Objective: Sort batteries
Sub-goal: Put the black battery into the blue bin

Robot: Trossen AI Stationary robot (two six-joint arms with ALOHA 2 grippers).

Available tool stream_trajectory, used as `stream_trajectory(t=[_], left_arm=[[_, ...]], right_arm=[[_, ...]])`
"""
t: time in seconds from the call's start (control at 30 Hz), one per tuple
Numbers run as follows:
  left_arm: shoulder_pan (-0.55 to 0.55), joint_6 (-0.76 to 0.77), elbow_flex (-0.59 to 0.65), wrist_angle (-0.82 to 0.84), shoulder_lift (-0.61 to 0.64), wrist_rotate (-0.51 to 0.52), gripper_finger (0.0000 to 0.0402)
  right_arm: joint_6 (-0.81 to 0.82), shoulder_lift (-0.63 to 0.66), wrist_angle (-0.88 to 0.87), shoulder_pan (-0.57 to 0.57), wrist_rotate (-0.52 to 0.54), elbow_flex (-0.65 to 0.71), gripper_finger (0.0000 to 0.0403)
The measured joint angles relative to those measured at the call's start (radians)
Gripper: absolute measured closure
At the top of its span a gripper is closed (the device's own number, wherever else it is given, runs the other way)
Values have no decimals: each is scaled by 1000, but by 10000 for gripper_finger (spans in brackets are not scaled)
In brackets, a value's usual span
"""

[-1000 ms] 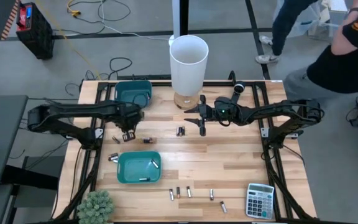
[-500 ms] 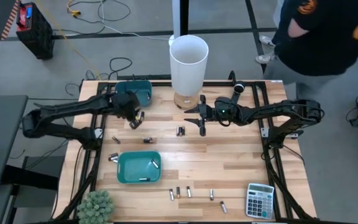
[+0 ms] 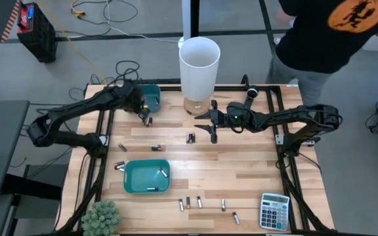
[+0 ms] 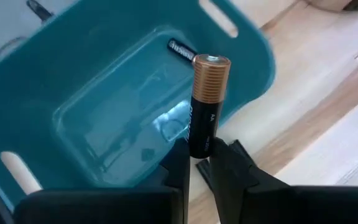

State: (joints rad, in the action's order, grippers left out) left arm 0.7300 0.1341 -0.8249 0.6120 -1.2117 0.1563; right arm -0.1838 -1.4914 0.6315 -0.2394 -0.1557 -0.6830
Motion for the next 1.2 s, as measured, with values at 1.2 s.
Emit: stream_trajectory(t=[1.2], left_arm=[[45, -29, 0, -185, -51, 64, 306]], right_arm=[[0, 0, 15, -38, 1, -2, 232]])
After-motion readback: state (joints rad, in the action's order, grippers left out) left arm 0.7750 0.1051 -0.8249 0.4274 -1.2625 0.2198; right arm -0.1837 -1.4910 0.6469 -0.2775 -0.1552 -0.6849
